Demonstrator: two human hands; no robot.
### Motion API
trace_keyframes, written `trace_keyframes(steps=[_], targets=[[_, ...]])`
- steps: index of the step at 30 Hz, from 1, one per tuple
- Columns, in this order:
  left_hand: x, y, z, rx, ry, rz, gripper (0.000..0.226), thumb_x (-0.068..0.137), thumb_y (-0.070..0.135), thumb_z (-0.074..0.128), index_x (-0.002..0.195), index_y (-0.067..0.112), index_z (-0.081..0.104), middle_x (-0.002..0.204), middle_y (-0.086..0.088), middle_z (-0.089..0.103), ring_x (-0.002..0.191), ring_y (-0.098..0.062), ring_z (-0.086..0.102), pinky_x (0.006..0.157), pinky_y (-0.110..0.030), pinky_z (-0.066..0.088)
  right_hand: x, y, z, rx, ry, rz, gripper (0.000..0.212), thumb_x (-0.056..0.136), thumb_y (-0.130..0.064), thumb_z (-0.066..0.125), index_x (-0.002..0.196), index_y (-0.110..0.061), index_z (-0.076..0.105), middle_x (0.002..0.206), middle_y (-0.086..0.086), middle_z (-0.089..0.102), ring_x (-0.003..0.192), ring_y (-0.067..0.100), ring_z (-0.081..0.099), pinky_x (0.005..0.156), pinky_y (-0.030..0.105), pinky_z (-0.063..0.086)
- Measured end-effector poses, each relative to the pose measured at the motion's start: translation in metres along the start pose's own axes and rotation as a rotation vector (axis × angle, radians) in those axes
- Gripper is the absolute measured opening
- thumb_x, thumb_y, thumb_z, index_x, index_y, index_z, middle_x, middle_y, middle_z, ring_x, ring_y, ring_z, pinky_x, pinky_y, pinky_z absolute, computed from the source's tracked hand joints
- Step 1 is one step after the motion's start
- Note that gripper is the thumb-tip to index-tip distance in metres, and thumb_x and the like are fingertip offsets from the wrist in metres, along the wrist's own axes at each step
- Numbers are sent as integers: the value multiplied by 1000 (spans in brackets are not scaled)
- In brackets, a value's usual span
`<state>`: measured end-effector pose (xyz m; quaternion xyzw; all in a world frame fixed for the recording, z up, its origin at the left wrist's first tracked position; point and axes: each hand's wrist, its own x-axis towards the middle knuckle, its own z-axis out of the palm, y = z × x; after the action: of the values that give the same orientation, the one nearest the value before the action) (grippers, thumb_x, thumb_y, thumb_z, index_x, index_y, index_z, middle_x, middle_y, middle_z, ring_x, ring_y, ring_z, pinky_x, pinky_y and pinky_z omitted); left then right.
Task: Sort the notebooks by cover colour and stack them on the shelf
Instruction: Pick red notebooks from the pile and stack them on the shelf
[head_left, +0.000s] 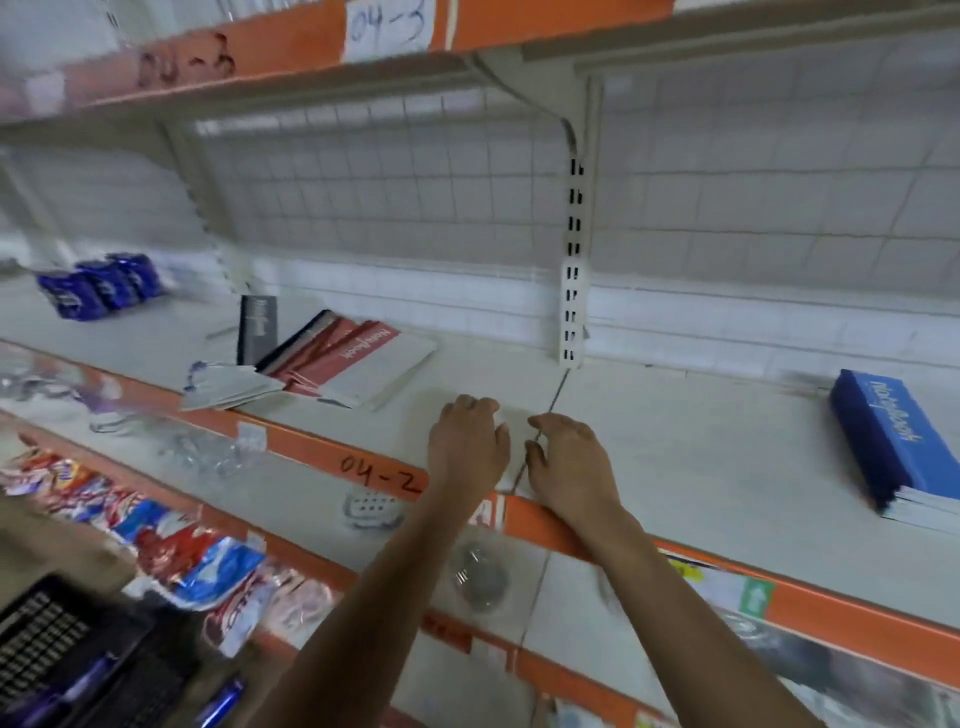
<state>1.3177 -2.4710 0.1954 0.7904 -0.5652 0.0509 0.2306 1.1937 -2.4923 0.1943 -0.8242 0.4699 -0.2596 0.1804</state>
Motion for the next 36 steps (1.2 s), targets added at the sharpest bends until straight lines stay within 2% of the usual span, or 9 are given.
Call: trace_keyframes(steps=[10, 16, 21, 25, 28, 30, 33, 36], targets=[[29, -119, -21, 65, -42, 24, 42, 95, 25, 48, 135, 14, 46, 137, -5, 46, 127, -21, 42, 104, -32, 37, 35, -87, 72, 14, -65, 54, 41, 93, -17, 46, 134, -11, 49, 137, 6, 52, 127, 23, 45, 101, 27, 36], [55, -160, -22, 106, -43, -57, 41, 98, 27, 44, 135, 9, 44, 141, -8, 42, 131, -22, 38, 106, -34, 38, 68, -105, 101, 10, -115, 56, 42, 91, -19, 46, 132, -11, 50, 136, 7, 52, 124, 23, 47, 98, 27, 38], [93, -187, -29, 99, -5, -186, 54, 96, 31, 49, 139, 3, 35, 142, -14, 40, 132, -28, 36, 109, -37, 32, 102, -117, 118, 25, -141, 54, 36, 92, -18, 45, 125, -10, 54, 128, 8, 57, 117, 24, 51, 90, 25, 40], [121, -205, -25, 121, -37, -192, 65, 95, 35, 48, 145, 1, 24, 152, -18, 26, 141, -32, 24, 115, -41, 23, 124, -124, 127, 40, -137, 78, 38, 92, -18, 45, 129, -11, 52, 131, 9, 55, 118, 24, 50, 93, 27, 40], [137, -220, -17, 73, -74, -262, 76, 93, 43, 50, 149, 6, 13, 156, -20, 12, 144, -36, 13, 115, -48, 20, 140, -128, 134, 63, -139, 106, 37, 92, -17, 47, 128, -12, 53, 131, 9, 55, 118, 24, 51, 95, 27, 40], [147, -231, -12, 66, -84, -287, 82, 91, 48, 52, 149, 7, 12, 154, -22, 16, 142, -37, 18, 114, -48, 20, 151, -131, 140, 86, -128, 139, 39, 92, -18, 48, 130, -13, 52, 133, 8, 54, 119, 24, 51, 96, 26, 39], [156, -238, -9, 228, -78, -251, 81, 88, 52, 54, 144, 1, 23, 143, -23, 37, 133, -35, 35, 110, -44, 28, 164, -136, 148, 106, -106, 212, 41, 93, -21, 49, 133, -14, 48, 133, 8, 53, 121, 23, 50, 97, 25, 38], [163, -237, -20, 378, -14, -196, 71, 81, 36, 70, 135, -2, 42, 125, -22, 52, 115, -33, 51, 96, -38, 43, 175, -144, 158, 140, -46, 308, 44, 92, -23, 50, 135, -13, 46, 133, 10, 52, 121, 25, 49, 96, 26, 37]])
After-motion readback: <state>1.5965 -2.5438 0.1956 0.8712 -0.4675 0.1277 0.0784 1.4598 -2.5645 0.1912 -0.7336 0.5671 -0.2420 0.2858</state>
